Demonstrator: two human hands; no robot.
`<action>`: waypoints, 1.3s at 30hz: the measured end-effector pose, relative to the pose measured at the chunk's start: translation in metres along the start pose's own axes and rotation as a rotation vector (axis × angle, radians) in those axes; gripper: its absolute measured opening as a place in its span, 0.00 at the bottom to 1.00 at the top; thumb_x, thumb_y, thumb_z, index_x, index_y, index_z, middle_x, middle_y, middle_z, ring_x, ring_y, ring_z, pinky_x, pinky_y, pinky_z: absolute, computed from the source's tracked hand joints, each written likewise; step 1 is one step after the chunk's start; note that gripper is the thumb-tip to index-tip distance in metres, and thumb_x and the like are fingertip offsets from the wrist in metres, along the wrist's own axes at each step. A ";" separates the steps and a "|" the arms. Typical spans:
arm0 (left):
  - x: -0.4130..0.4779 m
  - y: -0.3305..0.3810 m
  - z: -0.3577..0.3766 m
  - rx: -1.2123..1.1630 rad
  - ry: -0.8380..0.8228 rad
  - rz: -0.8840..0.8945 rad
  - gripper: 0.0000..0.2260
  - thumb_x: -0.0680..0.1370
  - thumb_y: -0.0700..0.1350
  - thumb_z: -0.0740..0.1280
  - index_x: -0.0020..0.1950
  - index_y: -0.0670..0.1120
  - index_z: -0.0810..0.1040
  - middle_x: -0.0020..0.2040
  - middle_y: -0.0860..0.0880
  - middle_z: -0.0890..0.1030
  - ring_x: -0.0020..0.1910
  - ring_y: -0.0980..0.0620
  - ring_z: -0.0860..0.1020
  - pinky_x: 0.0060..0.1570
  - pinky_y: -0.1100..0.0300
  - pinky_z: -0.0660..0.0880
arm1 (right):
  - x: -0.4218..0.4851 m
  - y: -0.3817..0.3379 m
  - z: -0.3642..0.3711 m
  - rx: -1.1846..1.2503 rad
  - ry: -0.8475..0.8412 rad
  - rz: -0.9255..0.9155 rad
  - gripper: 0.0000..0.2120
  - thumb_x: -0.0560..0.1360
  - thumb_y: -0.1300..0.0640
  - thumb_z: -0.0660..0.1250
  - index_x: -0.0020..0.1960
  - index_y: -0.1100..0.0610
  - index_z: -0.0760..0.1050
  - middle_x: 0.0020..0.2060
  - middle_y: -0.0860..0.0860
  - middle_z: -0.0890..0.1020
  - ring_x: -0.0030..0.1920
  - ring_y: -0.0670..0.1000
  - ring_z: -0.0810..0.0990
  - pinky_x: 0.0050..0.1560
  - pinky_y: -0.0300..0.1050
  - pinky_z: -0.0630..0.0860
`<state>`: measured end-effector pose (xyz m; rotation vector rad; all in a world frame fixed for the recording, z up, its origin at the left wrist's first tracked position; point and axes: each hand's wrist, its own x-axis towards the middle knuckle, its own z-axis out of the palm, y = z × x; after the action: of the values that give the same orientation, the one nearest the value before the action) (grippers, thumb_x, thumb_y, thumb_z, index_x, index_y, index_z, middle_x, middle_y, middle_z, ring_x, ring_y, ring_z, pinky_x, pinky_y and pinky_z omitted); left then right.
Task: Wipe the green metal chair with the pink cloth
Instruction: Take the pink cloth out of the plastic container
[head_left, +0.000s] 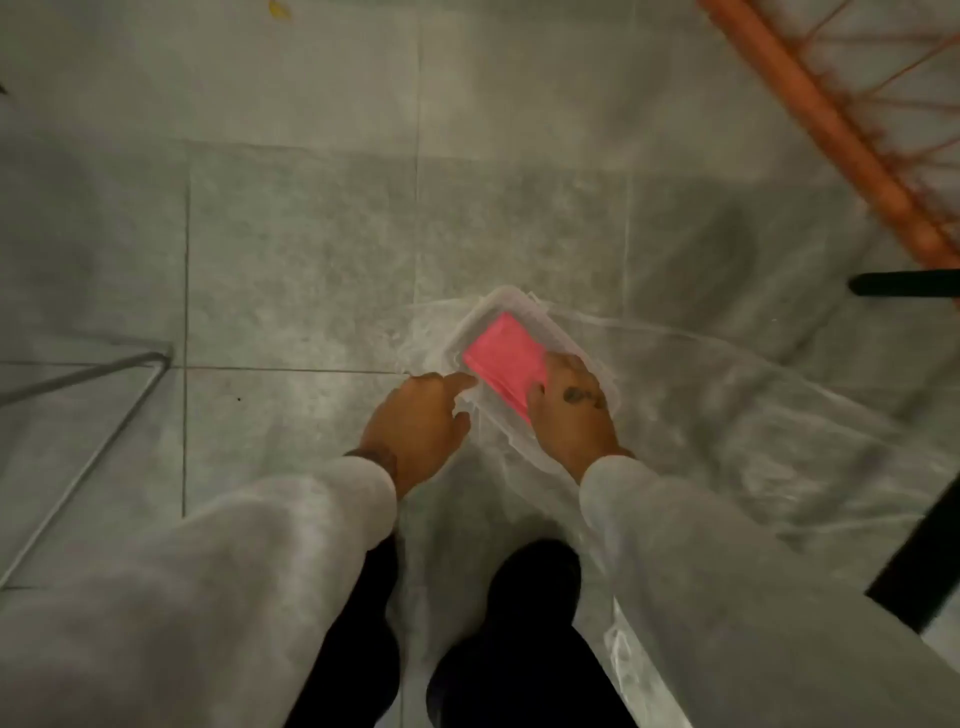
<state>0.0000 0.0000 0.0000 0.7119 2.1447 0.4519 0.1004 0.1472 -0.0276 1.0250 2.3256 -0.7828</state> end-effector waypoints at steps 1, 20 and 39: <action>0.005 -0.004 0.004 0.022 -0.018 0.006 0.19 0.78 0.46 0.66 0.69 0.53 0.73 0.54 0.46 0.81 0.50 0.47 0.80 0.53 0.51 0.78 | 0.006 0.002 0.005 -0.032 0.002 -0.009 0.21 0.79 0.61 0.61 0.71 0.64 0.65 0.67 0.61 0.71 0.67 0.60 0.70 0.69 0.49 0.63; 0.028 -0.020 0.019 0.245 -0.047 0.033 0.15 0.80 0.49 0.61 0.62 0.45 0.78 0.54 0.44 0.82 0.52 0.44 0.80 0.54 0.48 0.77 | 0.035 0.012 0.019 0.071 0.014 0.023 0.11 0.76 0.58 0.67 0.56 0.62 0.77 0.55 0.59 0.79 0.56 0.60 0.77 0.56 0.48 0.71; -0.104 0.184 -0.245 -0.434 -0.253 0.028 0.11 0.69 0.53 0.71 0.50 0.55 0.83 0.49 0.56 0.84 0.51 0.58 0.81 0.49 0.66 0.74 | -0.194 -0.128 -0.246 1.052 0.269 0.127 0.08 0.69 0.63 0.75 0.39 0.52 0.78 0.32 0.47 0.81 0.26 0.44 0.78 0.24 0.39 0.73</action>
<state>-0.0793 0.0597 0.3079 0.5199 1.7228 0.7706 0.0720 0.1418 0.3097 1.7393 1.9493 -2.0015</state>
